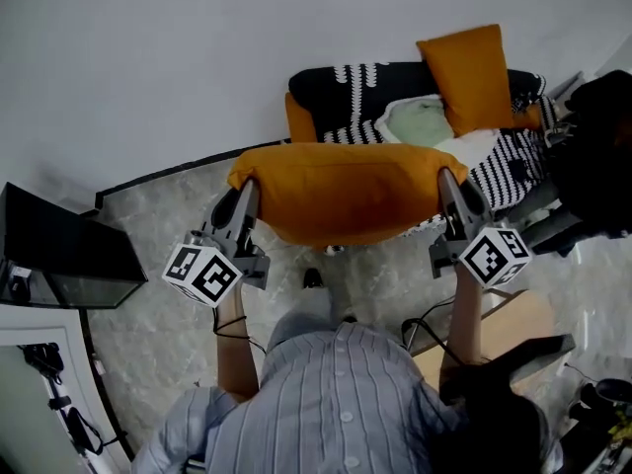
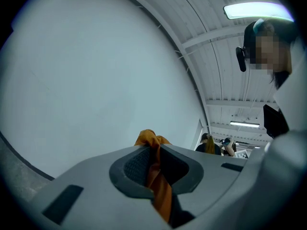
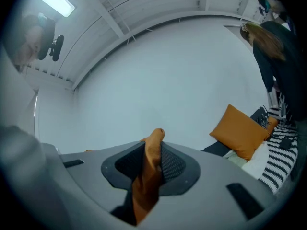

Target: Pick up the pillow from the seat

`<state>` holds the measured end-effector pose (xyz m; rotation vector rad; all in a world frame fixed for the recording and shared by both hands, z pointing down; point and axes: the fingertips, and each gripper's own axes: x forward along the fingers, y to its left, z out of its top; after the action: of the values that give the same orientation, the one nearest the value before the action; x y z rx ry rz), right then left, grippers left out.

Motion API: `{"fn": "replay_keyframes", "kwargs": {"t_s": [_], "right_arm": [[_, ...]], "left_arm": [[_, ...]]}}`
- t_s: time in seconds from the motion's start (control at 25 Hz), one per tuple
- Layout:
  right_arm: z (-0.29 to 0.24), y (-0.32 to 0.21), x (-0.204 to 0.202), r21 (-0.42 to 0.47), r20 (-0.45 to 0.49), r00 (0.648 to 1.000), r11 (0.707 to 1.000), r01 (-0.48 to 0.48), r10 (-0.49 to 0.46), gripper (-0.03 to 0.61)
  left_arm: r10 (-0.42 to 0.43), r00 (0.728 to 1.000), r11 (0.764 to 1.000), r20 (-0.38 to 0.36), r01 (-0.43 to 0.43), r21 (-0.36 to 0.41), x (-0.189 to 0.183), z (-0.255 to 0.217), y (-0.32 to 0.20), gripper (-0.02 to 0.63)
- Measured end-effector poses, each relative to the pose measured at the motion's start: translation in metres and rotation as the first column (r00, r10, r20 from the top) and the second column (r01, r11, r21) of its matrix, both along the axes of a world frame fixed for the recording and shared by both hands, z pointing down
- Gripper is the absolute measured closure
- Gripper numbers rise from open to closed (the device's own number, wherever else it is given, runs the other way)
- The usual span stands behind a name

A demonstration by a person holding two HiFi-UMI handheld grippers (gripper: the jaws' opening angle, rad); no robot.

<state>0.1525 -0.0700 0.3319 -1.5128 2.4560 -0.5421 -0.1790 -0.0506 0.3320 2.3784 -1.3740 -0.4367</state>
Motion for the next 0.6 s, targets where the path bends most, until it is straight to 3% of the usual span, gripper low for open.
{"fn": "replay_keyframes", "kwargs": {"t_s": [0.6], "right_arm": [[0.037,0.122,0.050,-0.048,0.016,1.000,0.999,0.023,-0.022,0.491]], "left_arm": [[-0.022,0.999,0.999,0.046,0.024,-0.048,0.052,0.026,0.130,0.566]]}}
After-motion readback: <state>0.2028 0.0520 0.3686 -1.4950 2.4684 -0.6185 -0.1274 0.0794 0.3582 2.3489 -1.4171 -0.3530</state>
